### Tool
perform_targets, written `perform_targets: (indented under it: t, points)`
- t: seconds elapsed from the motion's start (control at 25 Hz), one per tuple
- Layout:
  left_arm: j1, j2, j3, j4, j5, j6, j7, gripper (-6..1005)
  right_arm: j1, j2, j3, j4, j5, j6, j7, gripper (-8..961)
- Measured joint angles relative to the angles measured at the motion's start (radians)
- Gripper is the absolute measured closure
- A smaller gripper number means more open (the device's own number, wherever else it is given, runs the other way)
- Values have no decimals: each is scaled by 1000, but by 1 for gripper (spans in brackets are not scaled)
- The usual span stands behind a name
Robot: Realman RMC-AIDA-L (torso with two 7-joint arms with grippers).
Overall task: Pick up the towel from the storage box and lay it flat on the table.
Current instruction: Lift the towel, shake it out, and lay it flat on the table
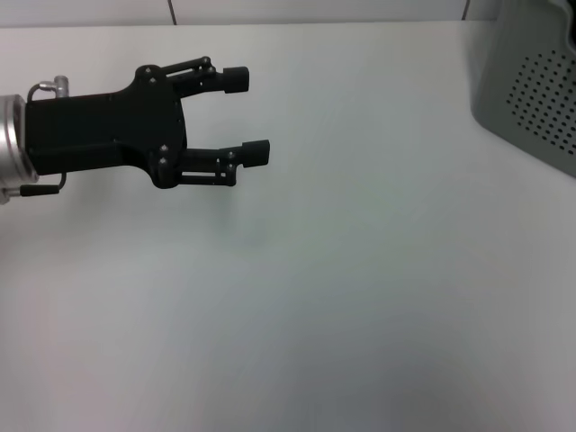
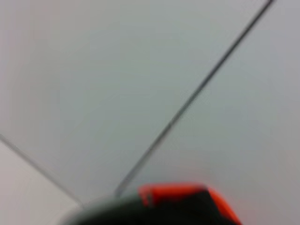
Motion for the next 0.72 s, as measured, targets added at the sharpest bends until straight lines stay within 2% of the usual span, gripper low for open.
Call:
perform_targets:
  t: [0.24, 0.52, 0.64, 0.68, 0.72]
  points:
    - [3, -1, 0, 0, -11, 0, 1, 127, -21, -1, 43, 3, 291, 127, -83, 942]
    - [8, -2, 0, 0, -25, 2, 1, 127, -15, -2, 207, 19, 733, 209, -227, 942]
    - [9, -2, 0, 0, -36, 3, 1, 127, -1, -15, 269, 50, 901, 211, -272, 942]
    - [9, -2, 0, 0, -38, 3, 1, 127, 10, -32, 292, 85, 1016, 204, -303, 942]
    - [10, -2, 0, 0, -41, 3, 1, 127, 10, -32, 292, 85, 1016, 204, -303, 942]
